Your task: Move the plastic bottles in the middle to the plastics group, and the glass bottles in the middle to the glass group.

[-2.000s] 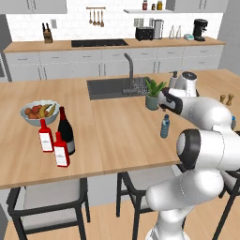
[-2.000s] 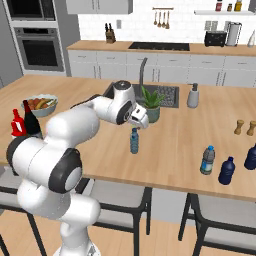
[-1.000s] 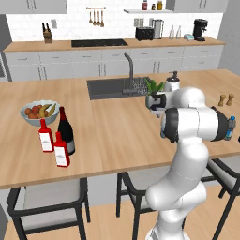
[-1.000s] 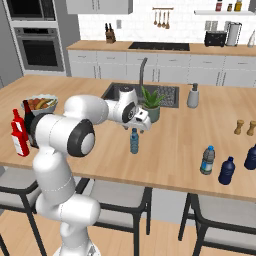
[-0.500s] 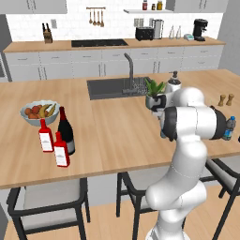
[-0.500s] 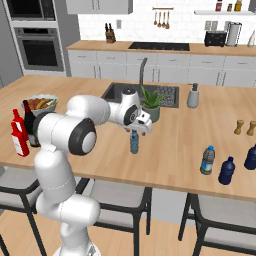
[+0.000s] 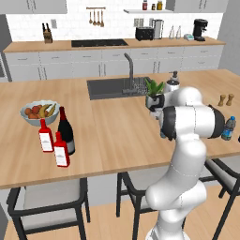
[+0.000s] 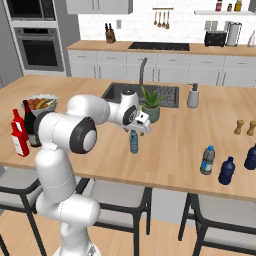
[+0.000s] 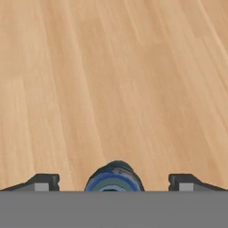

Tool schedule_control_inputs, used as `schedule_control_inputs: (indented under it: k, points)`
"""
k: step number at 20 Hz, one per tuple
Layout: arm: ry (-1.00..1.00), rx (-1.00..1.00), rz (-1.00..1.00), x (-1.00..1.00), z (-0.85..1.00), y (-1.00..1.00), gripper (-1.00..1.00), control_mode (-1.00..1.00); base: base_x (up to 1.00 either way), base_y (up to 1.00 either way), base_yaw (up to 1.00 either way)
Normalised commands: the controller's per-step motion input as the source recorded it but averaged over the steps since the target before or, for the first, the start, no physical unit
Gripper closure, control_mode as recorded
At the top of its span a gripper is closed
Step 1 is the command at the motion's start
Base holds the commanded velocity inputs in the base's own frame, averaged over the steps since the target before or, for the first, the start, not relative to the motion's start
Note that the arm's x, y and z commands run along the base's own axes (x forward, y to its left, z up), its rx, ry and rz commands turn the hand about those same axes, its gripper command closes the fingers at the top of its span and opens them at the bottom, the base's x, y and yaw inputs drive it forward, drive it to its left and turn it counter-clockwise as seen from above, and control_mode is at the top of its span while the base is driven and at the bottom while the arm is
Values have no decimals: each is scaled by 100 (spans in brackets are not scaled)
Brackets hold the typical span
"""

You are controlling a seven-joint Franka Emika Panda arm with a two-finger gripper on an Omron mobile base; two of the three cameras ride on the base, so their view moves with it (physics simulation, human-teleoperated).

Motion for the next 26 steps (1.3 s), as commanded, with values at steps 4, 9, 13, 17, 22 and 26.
schedule_control_inputs:
  k: [4,9,13,17,22,26]
  points:
    - [0,5,0,-5,-17,3,100,-100,0,0,0]
    - [-1,2,0,-32,-1,-17,100,-100,0,0,0]
    - [-2,0,0,-44,12,-54,100,-100,0,0,0]
    - [-8,0,-2,-44,34,-72,100,-100,0,0,0]
    - [-5,0,-5,-37,37,-85,100,-100,0,0,0]
    - [0,0,-9,-17,28,-79,100,-100,0,0,0]
